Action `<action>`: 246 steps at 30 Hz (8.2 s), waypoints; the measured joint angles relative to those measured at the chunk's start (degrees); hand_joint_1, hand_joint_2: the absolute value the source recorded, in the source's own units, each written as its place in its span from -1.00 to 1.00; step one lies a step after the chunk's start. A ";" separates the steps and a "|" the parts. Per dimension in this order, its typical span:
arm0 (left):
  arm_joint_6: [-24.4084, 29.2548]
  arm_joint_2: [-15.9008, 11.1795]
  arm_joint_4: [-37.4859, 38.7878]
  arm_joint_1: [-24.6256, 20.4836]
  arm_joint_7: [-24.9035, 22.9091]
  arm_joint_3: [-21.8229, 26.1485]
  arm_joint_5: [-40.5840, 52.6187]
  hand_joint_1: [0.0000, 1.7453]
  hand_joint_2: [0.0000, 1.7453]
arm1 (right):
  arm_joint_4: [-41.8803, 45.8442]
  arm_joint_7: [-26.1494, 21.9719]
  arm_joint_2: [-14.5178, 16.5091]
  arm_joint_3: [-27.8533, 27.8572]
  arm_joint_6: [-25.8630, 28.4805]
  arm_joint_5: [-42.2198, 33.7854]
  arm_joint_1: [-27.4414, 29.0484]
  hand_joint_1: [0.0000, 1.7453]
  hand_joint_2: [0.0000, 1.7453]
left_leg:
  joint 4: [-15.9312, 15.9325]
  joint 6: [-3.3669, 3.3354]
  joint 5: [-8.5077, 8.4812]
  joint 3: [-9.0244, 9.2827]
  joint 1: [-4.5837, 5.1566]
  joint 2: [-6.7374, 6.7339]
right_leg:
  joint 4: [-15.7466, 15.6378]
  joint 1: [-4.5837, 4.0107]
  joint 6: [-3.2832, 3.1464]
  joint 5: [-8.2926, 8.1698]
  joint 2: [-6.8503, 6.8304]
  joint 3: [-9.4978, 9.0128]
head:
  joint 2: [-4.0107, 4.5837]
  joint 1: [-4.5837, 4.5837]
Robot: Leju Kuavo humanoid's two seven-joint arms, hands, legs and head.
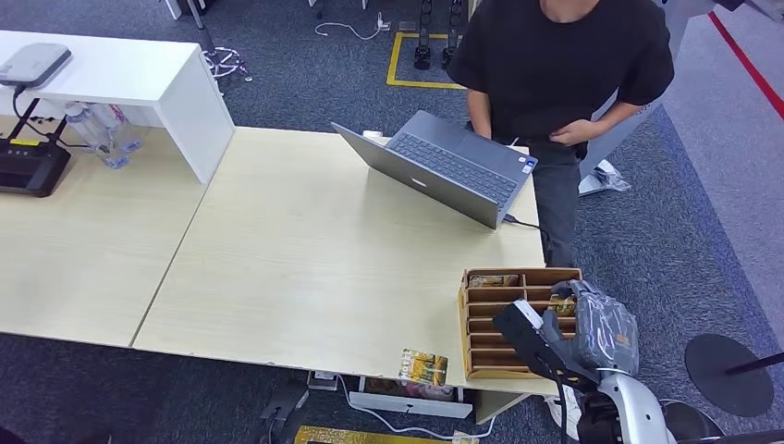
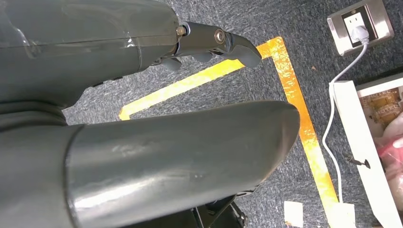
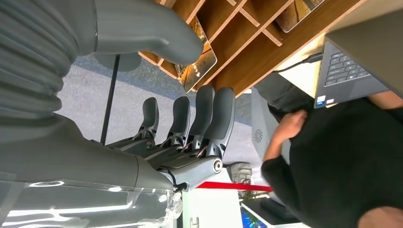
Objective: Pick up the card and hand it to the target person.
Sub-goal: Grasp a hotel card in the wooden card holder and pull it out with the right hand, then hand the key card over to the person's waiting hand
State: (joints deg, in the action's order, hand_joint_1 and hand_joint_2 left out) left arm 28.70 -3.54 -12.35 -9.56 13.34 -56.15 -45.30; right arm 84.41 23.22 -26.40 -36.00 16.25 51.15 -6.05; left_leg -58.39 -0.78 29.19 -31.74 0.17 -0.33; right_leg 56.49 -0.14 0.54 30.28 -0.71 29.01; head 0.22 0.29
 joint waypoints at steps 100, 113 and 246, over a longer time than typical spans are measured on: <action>-0.79 0.13 0.00 -1.56 -1.37 -0.09 3.21 -1.00 -1.00 | -11.44 -0.01 2.09 -0.54 -1.50 -1.31 -4.93 -0.02 1.00 | 0.00 0.00 0.00 -0.02 0.00 0.03 | 0.00 0.00 0.00 0.00 -0.03 -0.01 | 0.00 0.01; -0.67 0.13 0.00 -1.50 -1.32 -0.09 3.21 -1.00 -1.00 | -12.35 -0.26 2.26 -0.59 -2.08 -0.78 -5.08 -0.01 1.00 | -0.01 0.00 0.00 0.01 0.00 0.03 | 0.00 0.00 0.00 0.00 -0.03 -0.02 | 0.00 0.01; -3.26 2.98 0.00 -1.64 -3.37 -0.09 8.20 -1.00 -1.00 | 5.39 -0.70 -7.27 -0.38 -13.33 15.17 -14.93 0.78 1.00 | -0.04 -0.01 0.00 -0.03 0.01 0.10 | 0.00 0.00 0.01 -0.01 -0.10 -0.01 | 0.00 0.02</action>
State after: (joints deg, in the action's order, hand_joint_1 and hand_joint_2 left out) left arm 25.44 -0.56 -12.35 -11.20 9.97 -56.24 -37.11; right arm 89.80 22.52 -33.68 -36.38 2.92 66.32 -20.97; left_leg -58.43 -0.79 29.19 -31.78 0.18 -0.23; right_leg 56.49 -0.14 0.55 30.27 -0.82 29.00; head 0.22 0.31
